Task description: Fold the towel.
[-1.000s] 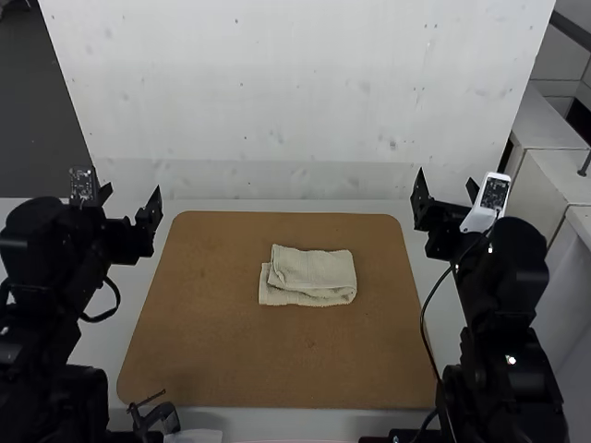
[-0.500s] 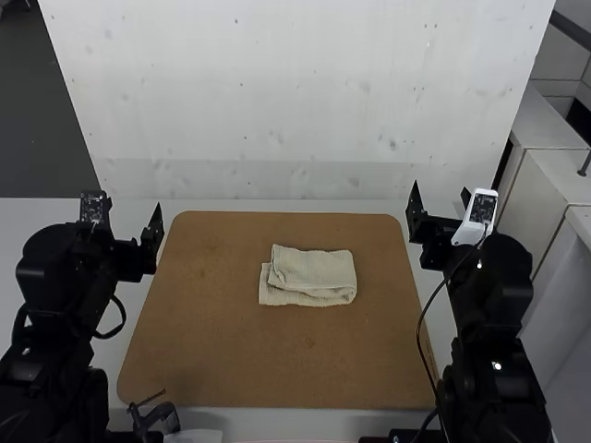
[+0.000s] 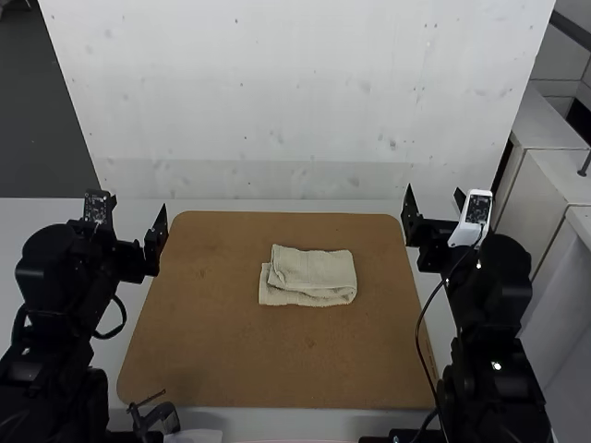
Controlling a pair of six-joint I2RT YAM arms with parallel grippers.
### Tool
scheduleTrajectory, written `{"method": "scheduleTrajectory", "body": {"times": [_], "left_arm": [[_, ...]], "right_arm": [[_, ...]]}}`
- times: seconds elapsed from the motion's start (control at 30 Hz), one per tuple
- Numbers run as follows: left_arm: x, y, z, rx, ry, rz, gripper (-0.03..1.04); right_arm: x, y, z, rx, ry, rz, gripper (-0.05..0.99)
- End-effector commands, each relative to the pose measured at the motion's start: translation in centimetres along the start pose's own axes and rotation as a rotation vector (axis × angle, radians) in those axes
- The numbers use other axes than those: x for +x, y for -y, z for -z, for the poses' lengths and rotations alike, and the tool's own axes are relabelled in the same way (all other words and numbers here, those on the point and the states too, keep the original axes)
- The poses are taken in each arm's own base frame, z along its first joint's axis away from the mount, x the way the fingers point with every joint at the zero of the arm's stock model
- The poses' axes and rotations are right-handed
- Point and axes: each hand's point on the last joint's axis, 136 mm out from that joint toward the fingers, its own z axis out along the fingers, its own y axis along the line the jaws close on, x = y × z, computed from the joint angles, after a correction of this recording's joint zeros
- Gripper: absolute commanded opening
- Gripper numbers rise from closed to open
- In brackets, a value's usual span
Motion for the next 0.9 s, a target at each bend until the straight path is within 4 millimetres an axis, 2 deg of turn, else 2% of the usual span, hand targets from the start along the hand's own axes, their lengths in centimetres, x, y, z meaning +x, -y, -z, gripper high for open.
{"method": "scheduleTrajectory", "body": {"times": [0.0, 0.1, 0.87], "left_arm": [[-0.6, 0.1, 0.0, 0.007, 0.02, -0.012, 0.99], [-0.6, 0.1, 0.0, 0.007, 0.02, -0.012, 0.99], [-0.6, 0.1, 0.0, 0.008, 0.019, -0.012, 0.99]], "right_arm": [[1.4, -0.4, 0.1, -0.026, -0.047, -0.046, 0.96], [4.4, 0.3, 0.4, 0.014, -0.167, -0.027, 0.96], [4.5, 0.4, 0.4, 0.014, -0.17, -0.01, 0.96]]}}
